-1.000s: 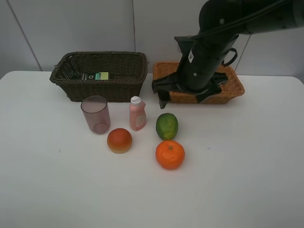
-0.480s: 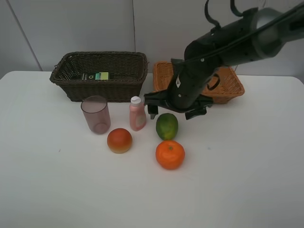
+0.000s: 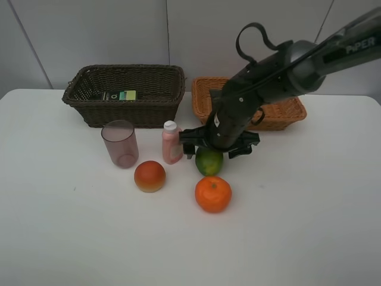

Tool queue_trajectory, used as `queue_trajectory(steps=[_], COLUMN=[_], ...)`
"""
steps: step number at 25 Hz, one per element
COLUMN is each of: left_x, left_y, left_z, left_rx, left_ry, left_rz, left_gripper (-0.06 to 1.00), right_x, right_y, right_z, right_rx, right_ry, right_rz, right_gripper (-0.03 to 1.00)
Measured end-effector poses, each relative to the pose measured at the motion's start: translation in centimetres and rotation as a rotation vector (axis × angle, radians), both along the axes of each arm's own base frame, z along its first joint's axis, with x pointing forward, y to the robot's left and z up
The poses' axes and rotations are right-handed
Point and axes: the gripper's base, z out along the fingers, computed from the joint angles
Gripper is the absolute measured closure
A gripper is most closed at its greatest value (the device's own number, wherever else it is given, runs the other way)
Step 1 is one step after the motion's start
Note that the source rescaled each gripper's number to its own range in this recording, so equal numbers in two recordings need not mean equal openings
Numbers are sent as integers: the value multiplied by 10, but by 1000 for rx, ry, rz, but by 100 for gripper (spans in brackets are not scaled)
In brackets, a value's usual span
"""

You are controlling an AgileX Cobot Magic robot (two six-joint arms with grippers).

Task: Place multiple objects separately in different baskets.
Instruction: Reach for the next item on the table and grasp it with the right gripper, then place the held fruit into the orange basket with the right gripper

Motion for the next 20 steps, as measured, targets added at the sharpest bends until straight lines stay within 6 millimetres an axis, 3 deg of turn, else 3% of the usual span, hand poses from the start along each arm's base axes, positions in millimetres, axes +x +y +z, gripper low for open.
queue_trajectory(steps=[4,6,8,10,20], left_x=[0,0,0,0,0], left_y=[0,0,0,0,0], left_z=[0,0,0,0,0], left_rx=[0,0,0,0,0], left_ry=[0,0,0,0,1], left_rz=[0,0,0,0,0], left_gripper=[-6,-6,-6,-6,-6], right_x=[1,1,1,1,1], right_y=[1,1,1,1,1], right_z=[-10,-15,-20,-21,-21], right_rx=[-5,-11,-22,-20,-20], right_ry=[10,20,28,28,28], right_rz=[4,4,7,7,6], right_gripper=[-2,5,24,51,51])
